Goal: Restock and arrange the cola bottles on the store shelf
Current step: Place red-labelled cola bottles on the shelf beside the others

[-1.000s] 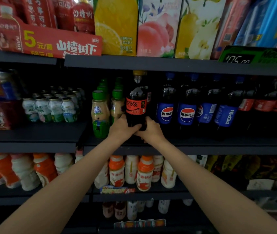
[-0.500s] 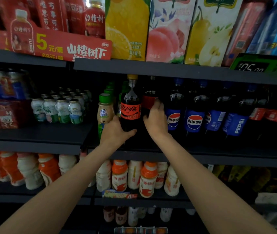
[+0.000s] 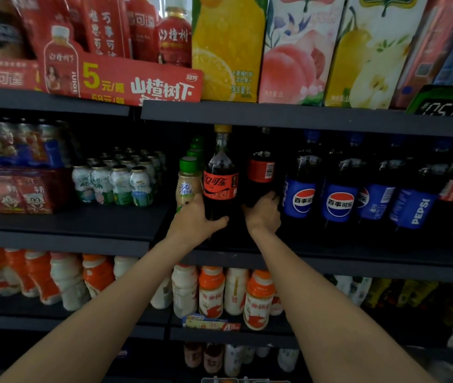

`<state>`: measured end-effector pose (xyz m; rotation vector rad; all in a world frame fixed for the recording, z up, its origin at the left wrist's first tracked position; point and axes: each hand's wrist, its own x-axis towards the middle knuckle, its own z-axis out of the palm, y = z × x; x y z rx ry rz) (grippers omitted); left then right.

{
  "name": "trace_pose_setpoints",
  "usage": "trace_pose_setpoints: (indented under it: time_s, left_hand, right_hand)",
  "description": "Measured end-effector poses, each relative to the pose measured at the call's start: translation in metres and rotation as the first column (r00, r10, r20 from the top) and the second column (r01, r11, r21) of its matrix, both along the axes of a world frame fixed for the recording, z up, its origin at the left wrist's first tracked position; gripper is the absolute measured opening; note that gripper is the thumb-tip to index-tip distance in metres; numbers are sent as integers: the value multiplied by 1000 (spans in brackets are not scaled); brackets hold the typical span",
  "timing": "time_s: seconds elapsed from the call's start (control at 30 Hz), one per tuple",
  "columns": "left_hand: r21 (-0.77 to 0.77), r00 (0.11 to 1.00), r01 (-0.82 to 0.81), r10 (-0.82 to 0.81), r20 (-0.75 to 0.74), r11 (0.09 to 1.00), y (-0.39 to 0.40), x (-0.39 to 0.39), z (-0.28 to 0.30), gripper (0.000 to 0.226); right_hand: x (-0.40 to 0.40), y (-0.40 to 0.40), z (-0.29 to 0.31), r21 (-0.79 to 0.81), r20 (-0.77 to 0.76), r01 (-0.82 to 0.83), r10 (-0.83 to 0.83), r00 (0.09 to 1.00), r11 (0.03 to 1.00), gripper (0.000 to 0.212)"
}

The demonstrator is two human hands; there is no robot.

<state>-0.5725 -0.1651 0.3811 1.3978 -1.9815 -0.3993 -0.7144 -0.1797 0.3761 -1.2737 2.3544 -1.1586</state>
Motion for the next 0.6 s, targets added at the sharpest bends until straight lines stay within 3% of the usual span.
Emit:
trace_pose_setpoints:
  time_s: [0.13,0.3,0.6]
  left_hand:
    - [20,999,51,-51,-8,998,-7,5,2,59]
    - [34,999,43,-42,-31,998,-5,3,1,59]
    - [70,996,74,-70,-53,995,-2,2,5,60]
  right_hand:
    - [8,6,-4,-27,8,-8,8,1000,1000,74]
    - [11,28,-12,-54,-129,-41,33,991,998,71]
    - [3,35,-9,-45,-35,-218,216,976,975,60]
